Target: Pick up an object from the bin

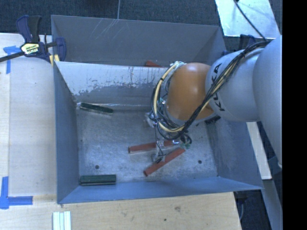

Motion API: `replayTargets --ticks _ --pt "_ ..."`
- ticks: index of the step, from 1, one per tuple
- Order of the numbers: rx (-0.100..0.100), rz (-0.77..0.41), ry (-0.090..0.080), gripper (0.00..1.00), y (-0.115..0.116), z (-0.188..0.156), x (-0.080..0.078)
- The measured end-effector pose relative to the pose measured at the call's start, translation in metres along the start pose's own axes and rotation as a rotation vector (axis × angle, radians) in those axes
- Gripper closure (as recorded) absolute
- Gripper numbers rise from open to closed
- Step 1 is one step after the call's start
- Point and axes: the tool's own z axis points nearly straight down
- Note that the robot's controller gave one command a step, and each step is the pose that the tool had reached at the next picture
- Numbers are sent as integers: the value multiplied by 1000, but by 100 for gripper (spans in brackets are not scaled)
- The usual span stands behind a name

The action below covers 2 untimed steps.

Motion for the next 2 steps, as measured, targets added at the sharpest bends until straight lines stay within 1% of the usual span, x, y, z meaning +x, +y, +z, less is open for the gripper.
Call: replayTargets --ticks 1,2 --pt "-1 2 -7 100 0 -5 -2" --pt "2 -41 -14 100 -36 -140 0"
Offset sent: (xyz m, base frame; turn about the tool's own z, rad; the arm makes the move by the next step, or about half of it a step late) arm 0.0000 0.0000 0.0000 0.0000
